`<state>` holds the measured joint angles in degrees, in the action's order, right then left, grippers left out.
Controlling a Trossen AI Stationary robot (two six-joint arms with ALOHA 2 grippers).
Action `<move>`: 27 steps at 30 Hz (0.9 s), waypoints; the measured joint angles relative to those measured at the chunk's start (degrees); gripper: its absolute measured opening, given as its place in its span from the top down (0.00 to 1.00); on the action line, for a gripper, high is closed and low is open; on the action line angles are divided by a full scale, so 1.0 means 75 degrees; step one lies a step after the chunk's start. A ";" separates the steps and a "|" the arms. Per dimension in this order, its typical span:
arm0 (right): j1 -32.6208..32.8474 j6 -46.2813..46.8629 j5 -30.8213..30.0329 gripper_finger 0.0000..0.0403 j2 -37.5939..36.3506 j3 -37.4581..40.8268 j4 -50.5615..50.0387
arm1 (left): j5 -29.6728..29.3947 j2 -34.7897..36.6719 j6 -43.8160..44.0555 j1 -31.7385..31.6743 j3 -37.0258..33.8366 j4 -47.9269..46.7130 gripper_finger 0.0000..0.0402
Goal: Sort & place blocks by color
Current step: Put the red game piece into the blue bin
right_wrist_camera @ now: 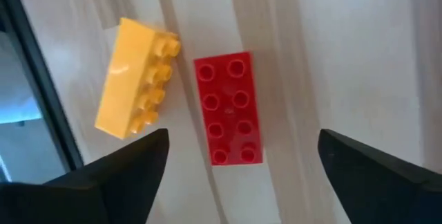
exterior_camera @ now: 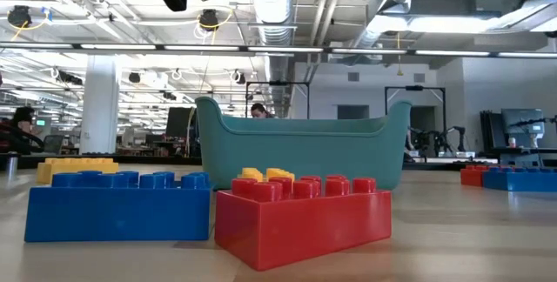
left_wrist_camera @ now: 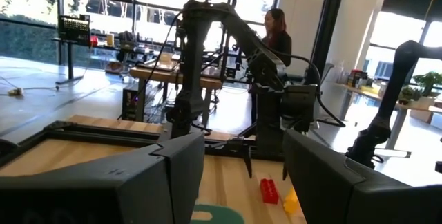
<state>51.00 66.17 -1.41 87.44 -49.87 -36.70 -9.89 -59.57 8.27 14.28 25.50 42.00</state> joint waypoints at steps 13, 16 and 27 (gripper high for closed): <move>0.0035 0.0029 -0.0101 0.06 0.0003 0.0350 0.0779 | -0.0087 0.0000 -0.0032 -0.0003 0.0000 -0.0004 0.54; 0.0103 0.0032 -0.0330 0.06 0.0003 0.0350 0.0783 | -0.0087 0.0000 -0.0032 -0.0003 0.0000 -0.0003 0.54; 0.0167 -0.0036 -0.0010 0.07 0.1207 0.0142 0.0787 | -0.0085 -0.0003 0.0038 -0.0003 0.0000 -0.0041 0.54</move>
<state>52.25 65.90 -1.49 96.49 -48.80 -30.79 -10.52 -59.59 8.56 14.26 25.50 41.69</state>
